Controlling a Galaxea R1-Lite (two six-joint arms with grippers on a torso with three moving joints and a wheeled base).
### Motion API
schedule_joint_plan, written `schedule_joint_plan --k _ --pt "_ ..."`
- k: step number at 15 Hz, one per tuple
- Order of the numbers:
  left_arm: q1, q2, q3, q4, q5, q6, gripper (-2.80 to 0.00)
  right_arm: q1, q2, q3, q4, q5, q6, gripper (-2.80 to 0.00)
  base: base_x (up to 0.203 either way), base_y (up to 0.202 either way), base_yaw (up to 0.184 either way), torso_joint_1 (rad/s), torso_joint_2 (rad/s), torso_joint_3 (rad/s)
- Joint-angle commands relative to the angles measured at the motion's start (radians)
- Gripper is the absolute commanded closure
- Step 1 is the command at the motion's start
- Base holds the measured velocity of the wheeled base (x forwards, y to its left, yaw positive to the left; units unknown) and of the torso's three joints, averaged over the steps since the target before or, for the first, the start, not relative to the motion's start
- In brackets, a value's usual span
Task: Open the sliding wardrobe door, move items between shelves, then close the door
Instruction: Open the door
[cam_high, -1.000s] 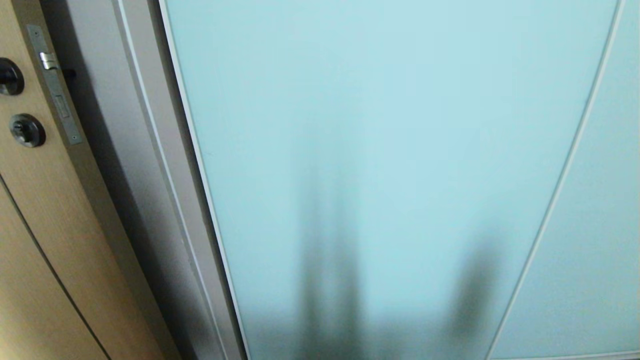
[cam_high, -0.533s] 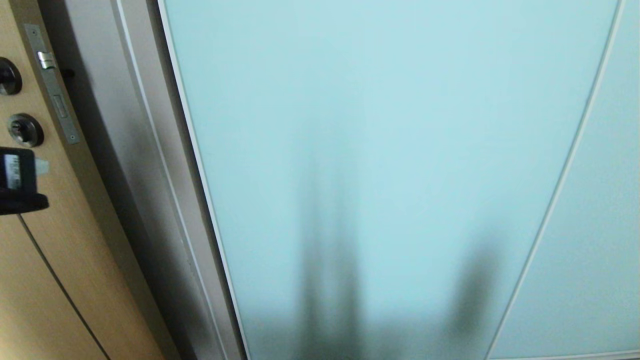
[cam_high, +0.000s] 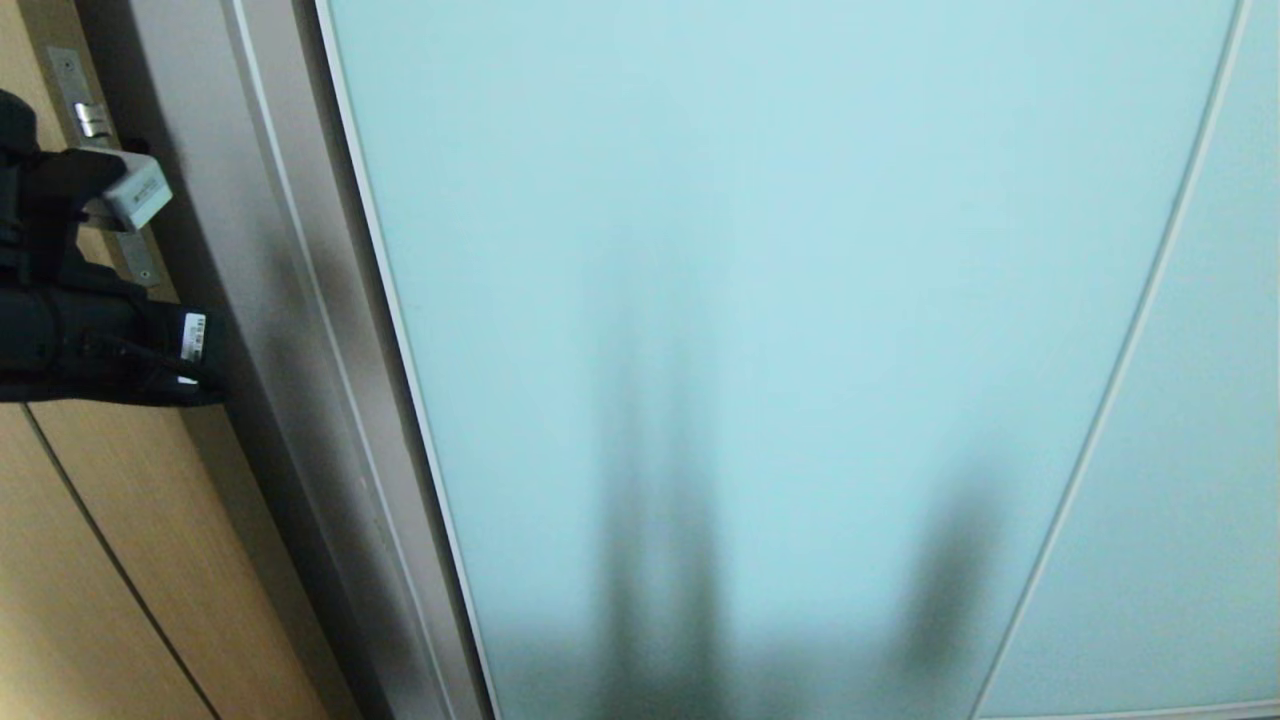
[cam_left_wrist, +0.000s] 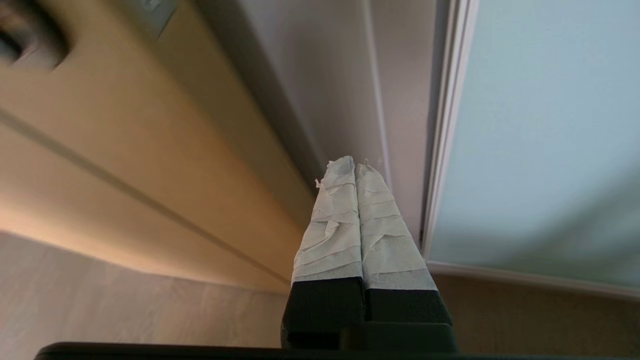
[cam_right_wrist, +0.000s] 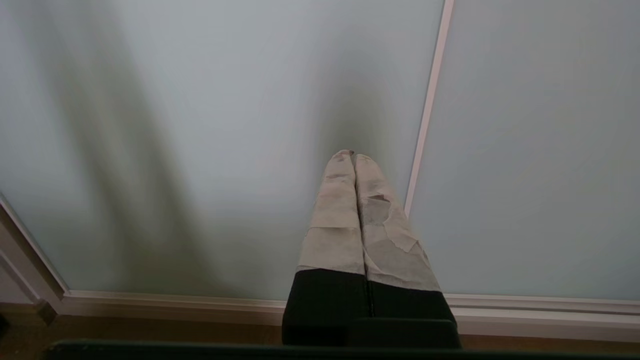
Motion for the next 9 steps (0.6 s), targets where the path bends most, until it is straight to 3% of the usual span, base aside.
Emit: schedule_joint_plan --k 1,9 --pt "-0.001 0.055 -0.014 -0.008 -0.002 -0.002 0.0 0.0 0.002 0.0 0.0 0.0 0.0 0.0 0.0 0.0 0.0 0.0 0.0 0.0" --pt "-0.048 0.168 0.003 -0.198 -0.034 -0.082 0.0 0.0 0.002 0.0 0.0 0.0 0.0 0.0 0.0 0.0 0.0 0.0 0.0 0.0"
